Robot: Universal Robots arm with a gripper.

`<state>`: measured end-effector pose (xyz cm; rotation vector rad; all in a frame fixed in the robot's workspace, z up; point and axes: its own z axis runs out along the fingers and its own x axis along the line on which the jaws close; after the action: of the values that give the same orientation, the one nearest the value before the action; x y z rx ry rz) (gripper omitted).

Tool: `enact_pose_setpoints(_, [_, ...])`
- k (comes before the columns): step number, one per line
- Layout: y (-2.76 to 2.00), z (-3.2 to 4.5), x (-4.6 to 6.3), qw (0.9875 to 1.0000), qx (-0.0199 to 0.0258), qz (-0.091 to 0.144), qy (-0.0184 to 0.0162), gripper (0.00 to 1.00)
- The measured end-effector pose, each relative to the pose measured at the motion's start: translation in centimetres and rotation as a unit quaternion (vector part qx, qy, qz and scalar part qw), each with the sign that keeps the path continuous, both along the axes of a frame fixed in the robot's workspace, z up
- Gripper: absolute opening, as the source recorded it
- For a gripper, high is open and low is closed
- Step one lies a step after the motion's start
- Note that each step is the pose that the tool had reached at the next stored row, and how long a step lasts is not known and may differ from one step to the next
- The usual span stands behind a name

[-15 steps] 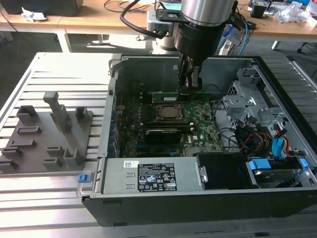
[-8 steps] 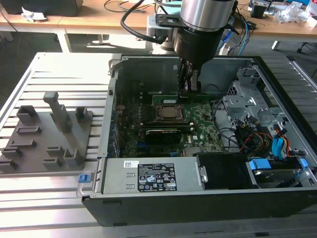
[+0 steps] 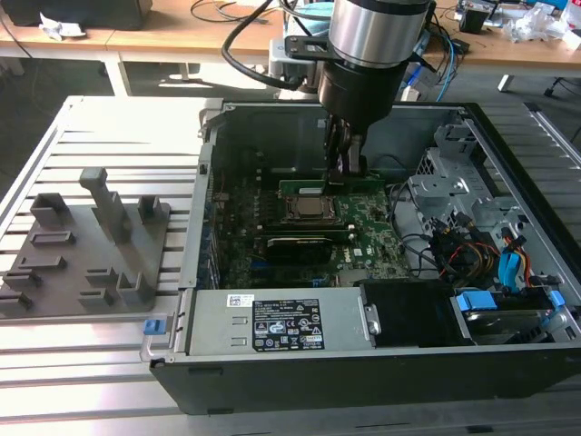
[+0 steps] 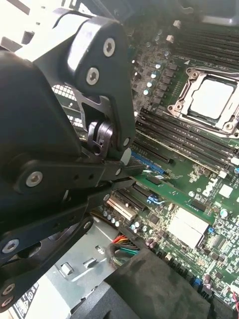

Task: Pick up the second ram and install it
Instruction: 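Insert the second ram into the second slot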

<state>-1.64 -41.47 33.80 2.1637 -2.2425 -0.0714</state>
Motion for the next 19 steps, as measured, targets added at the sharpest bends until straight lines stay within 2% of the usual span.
enact_pose_setpoints(19, [0.00, -2.23, 0.0, 1.0000, 0.0000, 0.000, 0.0000, 0.14])
